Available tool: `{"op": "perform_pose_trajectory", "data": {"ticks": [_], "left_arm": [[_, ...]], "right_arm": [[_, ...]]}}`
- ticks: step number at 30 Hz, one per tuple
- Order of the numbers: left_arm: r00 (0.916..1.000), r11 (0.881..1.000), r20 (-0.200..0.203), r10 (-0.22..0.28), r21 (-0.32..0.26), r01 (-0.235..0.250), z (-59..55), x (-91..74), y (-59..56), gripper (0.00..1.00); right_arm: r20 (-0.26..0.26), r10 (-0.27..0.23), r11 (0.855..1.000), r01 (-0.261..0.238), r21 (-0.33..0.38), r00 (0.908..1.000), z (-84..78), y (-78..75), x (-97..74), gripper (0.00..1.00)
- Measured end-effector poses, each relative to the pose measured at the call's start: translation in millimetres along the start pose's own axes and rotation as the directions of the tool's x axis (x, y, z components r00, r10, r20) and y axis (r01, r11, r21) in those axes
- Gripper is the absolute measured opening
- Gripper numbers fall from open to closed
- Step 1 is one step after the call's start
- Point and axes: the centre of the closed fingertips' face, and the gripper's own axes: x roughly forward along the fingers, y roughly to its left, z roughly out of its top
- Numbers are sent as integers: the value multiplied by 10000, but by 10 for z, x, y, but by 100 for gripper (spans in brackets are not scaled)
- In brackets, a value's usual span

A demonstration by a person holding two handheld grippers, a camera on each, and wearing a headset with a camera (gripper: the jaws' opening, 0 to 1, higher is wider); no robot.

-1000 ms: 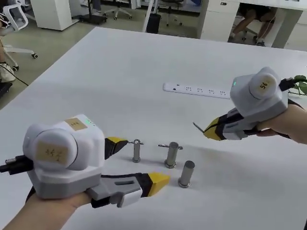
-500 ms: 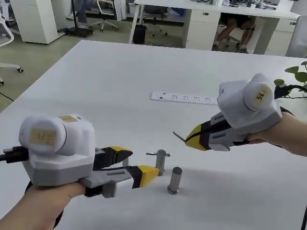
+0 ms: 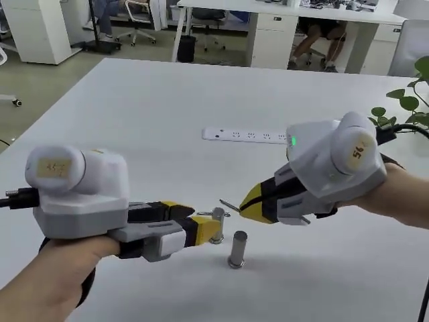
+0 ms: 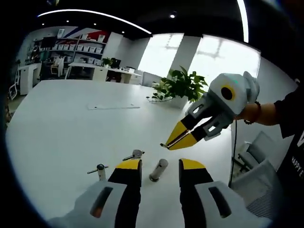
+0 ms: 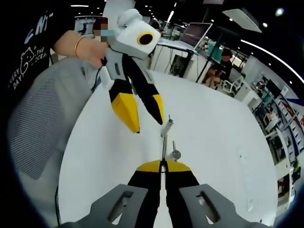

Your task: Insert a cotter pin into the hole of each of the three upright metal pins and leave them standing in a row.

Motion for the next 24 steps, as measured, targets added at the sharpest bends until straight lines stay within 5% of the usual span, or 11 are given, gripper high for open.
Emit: {"op": "perform_pose_trajectory", "data": {"ticks": [24], "left_arm": [[9974, 9975, -111, -711, -36, 710, -21, 71, -185, 6]], "right_arm": [[103, 370, 9870, -349, -1568, 9993, 173, 190, 4, 0]]}}
